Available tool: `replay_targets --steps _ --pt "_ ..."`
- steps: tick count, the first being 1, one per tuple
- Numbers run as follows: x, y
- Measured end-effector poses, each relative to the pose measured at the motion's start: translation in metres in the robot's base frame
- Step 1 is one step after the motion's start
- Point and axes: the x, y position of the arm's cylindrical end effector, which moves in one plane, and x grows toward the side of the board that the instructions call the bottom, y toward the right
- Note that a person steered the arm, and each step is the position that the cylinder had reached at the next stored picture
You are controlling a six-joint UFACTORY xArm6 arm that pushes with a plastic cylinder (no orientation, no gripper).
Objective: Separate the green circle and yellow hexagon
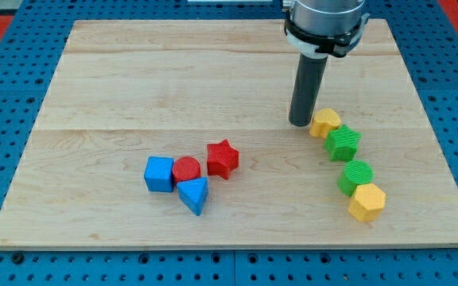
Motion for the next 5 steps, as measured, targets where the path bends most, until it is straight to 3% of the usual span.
replay_targets --steps 5 --pt "0.0086 -0.0055"
